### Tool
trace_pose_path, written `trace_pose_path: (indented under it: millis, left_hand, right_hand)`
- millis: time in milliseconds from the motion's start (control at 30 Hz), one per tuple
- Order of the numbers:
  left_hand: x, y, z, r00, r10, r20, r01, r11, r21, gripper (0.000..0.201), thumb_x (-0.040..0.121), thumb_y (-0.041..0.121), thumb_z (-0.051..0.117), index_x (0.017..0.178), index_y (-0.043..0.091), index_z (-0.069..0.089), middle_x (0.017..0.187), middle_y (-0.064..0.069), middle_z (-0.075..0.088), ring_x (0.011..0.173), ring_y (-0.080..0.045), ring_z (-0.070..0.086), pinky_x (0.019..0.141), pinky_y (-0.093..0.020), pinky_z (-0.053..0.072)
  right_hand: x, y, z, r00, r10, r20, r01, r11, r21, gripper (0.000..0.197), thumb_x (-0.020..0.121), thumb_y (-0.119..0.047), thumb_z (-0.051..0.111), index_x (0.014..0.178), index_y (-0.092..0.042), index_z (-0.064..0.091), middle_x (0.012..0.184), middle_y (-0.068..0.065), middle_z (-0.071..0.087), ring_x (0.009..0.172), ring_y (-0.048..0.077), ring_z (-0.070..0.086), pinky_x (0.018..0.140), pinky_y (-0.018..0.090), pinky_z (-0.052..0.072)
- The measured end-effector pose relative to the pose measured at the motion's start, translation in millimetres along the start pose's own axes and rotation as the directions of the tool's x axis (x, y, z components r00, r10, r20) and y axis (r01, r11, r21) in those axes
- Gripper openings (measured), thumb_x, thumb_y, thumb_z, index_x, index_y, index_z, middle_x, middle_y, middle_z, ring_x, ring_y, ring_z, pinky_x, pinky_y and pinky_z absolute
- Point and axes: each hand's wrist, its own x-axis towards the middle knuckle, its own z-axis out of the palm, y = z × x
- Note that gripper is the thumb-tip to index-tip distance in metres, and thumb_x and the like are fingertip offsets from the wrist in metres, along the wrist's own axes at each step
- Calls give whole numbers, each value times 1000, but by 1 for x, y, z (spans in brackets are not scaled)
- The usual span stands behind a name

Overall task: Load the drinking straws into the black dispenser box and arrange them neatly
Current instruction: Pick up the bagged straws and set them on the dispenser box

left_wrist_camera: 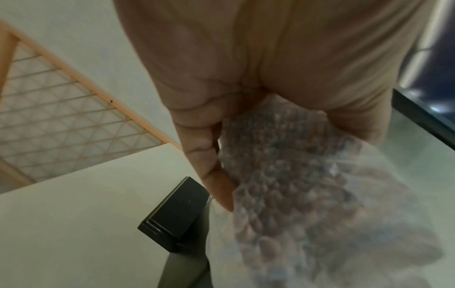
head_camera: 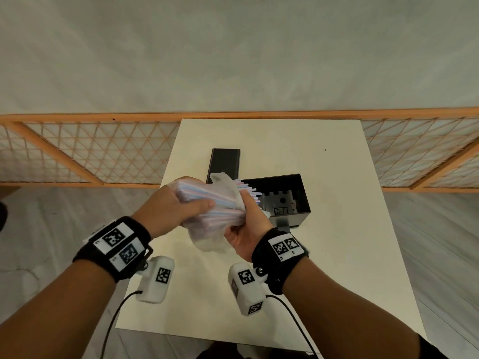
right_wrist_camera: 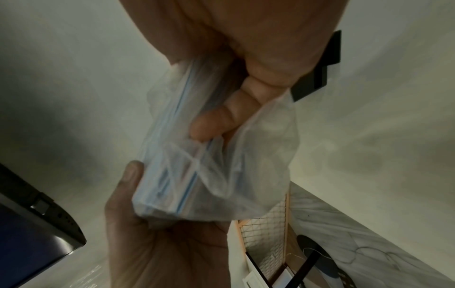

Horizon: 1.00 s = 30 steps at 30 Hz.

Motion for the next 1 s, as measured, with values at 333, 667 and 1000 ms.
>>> trace_pose_path:
  millis: [333,667,1000]
  left_hand:
    - [21,-4,3,981,-118,-157,104,990,-97,19,88,30,74,101,16,77,91,-1,79,88,-19,76,74,-42,64]
    - [13,12,14,979,-75,-187,80,997,17,30,92,30,70,65,17,70,56,11,69,56,-1,66,51,-16,45]
    - [43,16,14,948,-271,-165,242,954,-177,26,86,32,69,100,12,75,90,-9,78,84,-26,76,58,-34,61]
  right_hand:
    - [-17,-17,-18,999,6,52,-6,1000,2,67,91,-61,60,132,-8,60,121,20,70,106,31,71,76,39,62]
    - [-41,-7,-47,959,-277,64,273,830,-486,41,84,0,64,122,-9,51,88,21,69,78,28,70,81,44,61]
    - [-34,-20,-37,699,-545,463,35,-620,-784,137,65,-63,80,158,-23,-13,157,15,23,140,36,34,109,48,43]
